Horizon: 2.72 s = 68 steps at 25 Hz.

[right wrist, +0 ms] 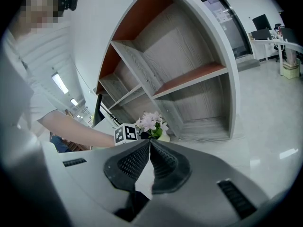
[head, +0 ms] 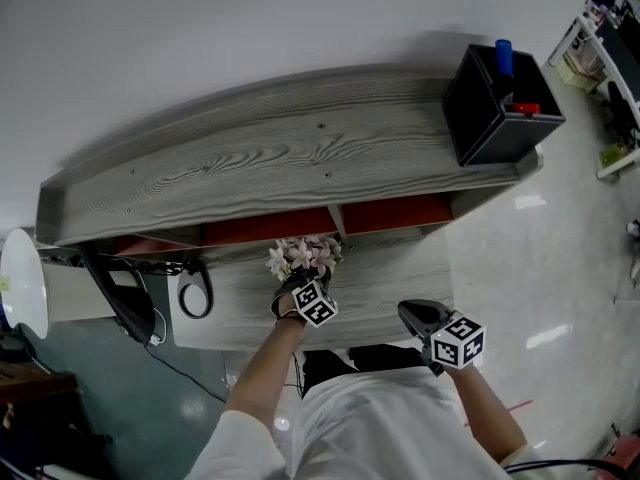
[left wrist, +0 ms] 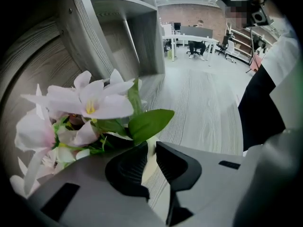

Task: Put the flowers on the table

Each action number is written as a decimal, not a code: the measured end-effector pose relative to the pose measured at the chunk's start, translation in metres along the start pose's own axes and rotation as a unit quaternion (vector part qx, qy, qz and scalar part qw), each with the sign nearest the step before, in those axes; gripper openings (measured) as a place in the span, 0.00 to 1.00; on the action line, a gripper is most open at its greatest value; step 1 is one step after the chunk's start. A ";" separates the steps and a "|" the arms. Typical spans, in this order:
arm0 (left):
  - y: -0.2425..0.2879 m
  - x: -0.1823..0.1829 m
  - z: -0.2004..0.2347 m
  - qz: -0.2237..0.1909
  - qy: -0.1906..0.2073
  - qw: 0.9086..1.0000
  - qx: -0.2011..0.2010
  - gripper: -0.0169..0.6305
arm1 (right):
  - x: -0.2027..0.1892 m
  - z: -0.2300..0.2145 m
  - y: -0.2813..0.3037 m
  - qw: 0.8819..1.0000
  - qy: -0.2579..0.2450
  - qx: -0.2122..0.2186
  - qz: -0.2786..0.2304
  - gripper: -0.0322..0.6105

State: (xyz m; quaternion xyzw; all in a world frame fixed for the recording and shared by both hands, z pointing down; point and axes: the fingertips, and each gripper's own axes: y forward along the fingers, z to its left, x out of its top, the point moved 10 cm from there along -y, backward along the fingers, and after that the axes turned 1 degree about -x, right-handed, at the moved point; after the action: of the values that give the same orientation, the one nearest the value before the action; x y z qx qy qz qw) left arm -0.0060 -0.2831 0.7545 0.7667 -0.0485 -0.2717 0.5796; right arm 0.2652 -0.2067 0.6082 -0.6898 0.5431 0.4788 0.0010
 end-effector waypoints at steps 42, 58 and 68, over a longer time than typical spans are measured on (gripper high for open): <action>-0.190 -0.064 -0.074 -0.225 -0.256 0.940 0.020 0.04 | -0.065 0.105 -0.002 0.999 -0.006 -0.012 -0.052 0.08; -0.298 -0.157 -0.128 -0.317 -0.250 0.915 -0.008 0.04 | -0.134 0.231 -0.018 0.993 -0.027 -0.072 -0.087 0.08; -0.336 -0.201 -0.166 -0.337 -0.266 0.902 -0.050 0.04 | -0.174 0.278 -0.048 0.987 -0.031 -0.119 -0.106 0.08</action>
State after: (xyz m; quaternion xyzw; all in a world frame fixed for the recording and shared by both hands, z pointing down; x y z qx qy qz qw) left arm -0.1792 0.0469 0.5499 0.6066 0.0739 -0.6469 0.4563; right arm 0.1263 0.0880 0.5479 -0.7237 0.4054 0.5584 -0.0138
